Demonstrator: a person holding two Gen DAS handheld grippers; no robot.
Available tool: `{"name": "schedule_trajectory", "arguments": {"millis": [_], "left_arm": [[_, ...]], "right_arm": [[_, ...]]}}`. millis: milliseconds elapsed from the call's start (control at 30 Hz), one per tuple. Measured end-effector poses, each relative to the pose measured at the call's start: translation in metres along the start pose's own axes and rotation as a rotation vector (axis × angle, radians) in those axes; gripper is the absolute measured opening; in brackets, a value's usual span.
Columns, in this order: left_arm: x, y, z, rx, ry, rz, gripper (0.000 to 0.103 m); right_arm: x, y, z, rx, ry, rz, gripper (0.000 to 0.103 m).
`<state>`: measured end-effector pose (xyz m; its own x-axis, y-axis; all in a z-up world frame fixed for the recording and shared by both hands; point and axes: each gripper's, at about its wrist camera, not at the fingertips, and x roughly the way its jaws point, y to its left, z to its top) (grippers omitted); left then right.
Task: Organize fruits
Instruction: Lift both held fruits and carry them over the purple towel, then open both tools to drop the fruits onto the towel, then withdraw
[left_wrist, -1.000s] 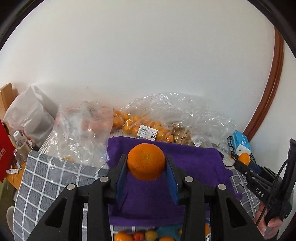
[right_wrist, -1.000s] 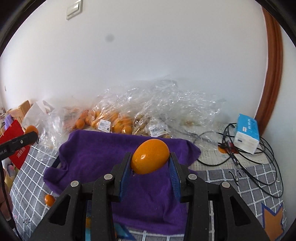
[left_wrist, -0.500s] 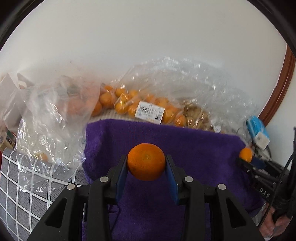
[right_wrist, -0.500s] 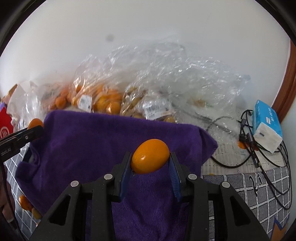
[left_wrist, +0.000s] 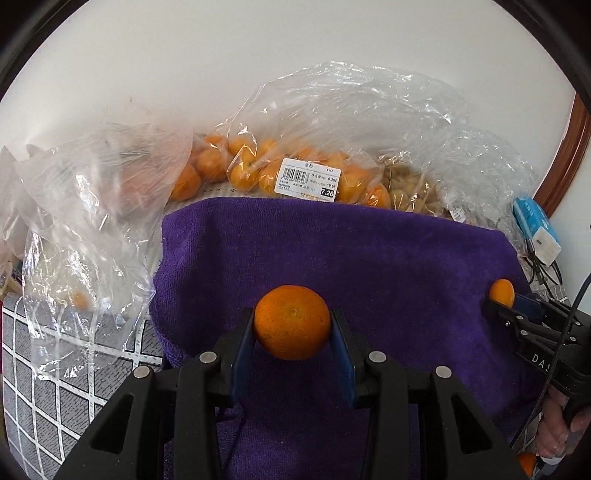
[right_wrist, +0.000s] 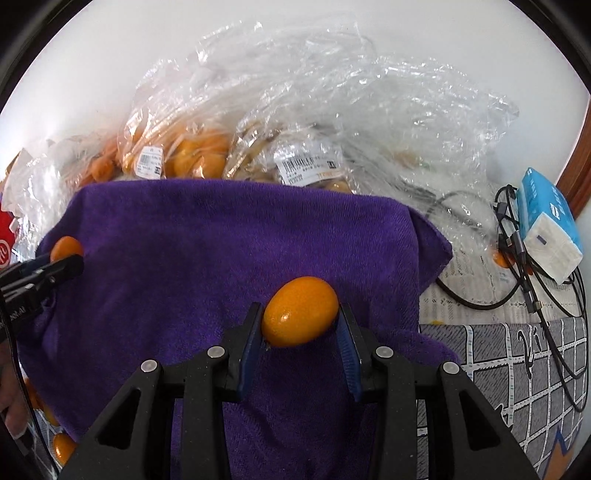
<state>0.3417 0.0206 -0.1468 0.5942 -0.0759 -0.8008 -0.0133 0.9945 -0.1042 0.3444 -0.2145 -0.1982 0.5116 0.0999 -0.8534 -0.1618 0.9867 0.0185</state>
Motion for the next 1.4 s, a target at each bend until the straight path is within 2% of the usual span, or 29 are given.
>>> {"name": "schedule_trajectory", "arguments": {"millis": [267, 433, 500, 567, 633, 733, 833, 967, 1033, 1200, 1400], "left_arm": [[0.008, 0.001, -0.001, -0.006, 0.038, 0.001, 0.038], [0.011, -0.001, 0.0, 0.003, 0.044, 0.006, 0.038], [0.012, -0.001, 0.001, 0.004, 0.046, 0.003, 0.039], [0.013, -0.002, 0.004, 0.006, 0.042, -0.008, 0.048], [0.006, -0.005, 0.005, 0.015, 0.021, -0.017, 0.064], [-0.008, -0.01, 0.008, 0.032, -0.034, -0.019, 0.07], [-0.022, -0.014, 0.009, 0.045, -0.07, -0.011, 0.072], [-0.045, -0.02, 0.01, 0.059, -0.106, -0.028, 0.072], [-0.061, -0.022, 0.01, 0.066, -0.13, -0.038, 0.072], [-0.104, -0.018, -0.012, 0.09, -0.188, -0.026, 0.072], [-0.13, -0.001, -0.048, 0.098, -0.18, -0.049, 0.071]], "right_arm": [[-0.001, -0.001, 0.0, 0.002, 0.002, 0.001, 0.041], [-0.009, 0.0, 0.001, -0.005, -0.022, 0.022, 0.061], [-0.015, 0.004, 0.002, -0.017, -0.044, 0.014, 0.065], [-0.023, 0.006, 0.003, -0.019, -0.069, -0.001, 0.068], [-0.033, 0.006, 0.003, -0.016, -0.098, -0.012, 0.068], [-0.048, 0.009, 0.006, 0.001, -0.142, -0.023, 0.068], [-0.064, 0.009, 0.003, 0.013, -0.153, -0.033, 0.068], [-0.088, 0.003, -0.014, 0.026, -0.17, -0.107, 0.068], [-0.099, -0.002, -0.025, 0.029, -0.151, -0.115, 0.068], [-0.126, -0.012, -0.061, 0.085, -0.114, -0.096, 0.068], [-0.136, -0.009, -0.102, 0.115, -0.098, -0.046, 0.068]]}}
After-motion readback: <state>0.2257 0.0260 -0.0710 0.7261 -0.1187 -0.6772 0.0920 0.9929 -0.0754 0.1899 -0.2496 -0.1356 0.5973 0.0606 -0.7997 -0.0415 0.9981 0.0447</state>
